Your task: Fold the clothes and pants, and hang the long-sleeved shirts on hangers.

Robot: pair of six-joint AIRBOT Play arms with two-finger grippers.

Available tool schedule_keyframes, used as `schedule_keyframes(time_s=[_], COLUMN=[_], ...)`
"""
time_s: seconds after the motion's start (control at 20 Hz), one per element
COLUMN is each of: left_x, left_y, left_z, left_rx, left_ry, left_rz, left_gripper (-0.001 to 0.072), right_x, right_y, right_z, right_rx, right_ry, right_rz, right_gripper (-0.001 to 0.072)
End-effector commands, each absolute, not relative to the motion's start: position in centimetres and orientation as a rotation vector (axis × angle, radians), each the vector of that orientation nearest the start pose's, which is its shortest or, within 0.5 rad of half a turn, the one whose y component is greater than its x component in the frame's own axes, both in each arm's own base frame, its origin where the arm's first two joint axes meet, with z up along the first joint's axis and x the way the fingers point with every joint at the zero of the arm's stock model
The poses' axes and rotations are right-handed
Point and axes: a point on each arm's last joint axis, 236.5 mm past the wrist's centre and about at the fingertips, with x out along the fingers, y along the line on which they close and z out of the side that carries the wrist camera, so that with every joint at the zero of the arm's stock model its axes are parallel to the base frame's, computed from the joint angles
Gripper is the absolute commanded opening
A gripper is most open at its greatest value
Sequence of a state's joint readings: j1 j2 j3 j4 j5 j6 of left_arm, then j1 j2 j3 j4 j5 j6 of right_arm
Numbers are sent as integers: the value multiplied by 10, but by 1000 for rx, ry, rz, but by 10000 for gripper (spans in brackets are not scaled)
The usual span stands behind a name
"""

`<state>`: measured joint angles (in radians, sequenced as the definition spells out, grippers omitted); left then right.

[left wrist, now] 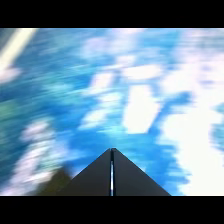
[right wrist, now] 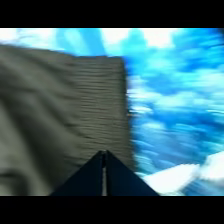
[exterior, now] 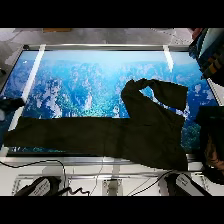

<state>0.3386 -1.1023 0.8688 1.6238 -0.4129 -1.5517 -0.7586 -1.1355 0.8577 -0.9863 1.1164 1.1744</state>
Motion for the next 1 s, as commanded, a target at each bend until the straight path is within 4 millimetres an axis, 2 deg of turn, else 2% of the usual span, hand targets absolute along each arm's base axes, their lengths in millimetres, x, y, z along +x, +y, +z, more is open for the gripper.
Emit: schedule_keyframes(time_s=[0.0,0.05,0.2,0.3,0.4,0.55,0.75,0.9,0.95], left_x=[451,455,455,451,451,451,451,451,451], left_y=[55,28,-41,-76,-98,-111,-111,-111,-111], left_z=[68,71,71,71,76,81,81,81,81], left_rx=[-10,8,53,76,86,90,90,90,90], left_ry=[605,592,589,583,554,528,529,529,529], left_rz=[114,57,-91,-165,-211,-238,-238,-238,-238], left_gripper=[10,11,11,20,20,20,20,20,20], right_x=[352,359,384,402,417,441,436,445,452], right_y=[-130,-132,-140,-155,-159,-154,-161,-151,-149], right_z=[-4,-11,-25,-28,-32,-45,-91,-106,-107], right_rx=[930,930,883,888,890,895,861,823,808], right_ry=[886,882,841,787,791,868,1093,1143,1127], right_rz=[-21,-40,-115,-212,-228,-191,-300,-272,-270], right_gripper=[410,471,488,488,488,488,487,486,461])
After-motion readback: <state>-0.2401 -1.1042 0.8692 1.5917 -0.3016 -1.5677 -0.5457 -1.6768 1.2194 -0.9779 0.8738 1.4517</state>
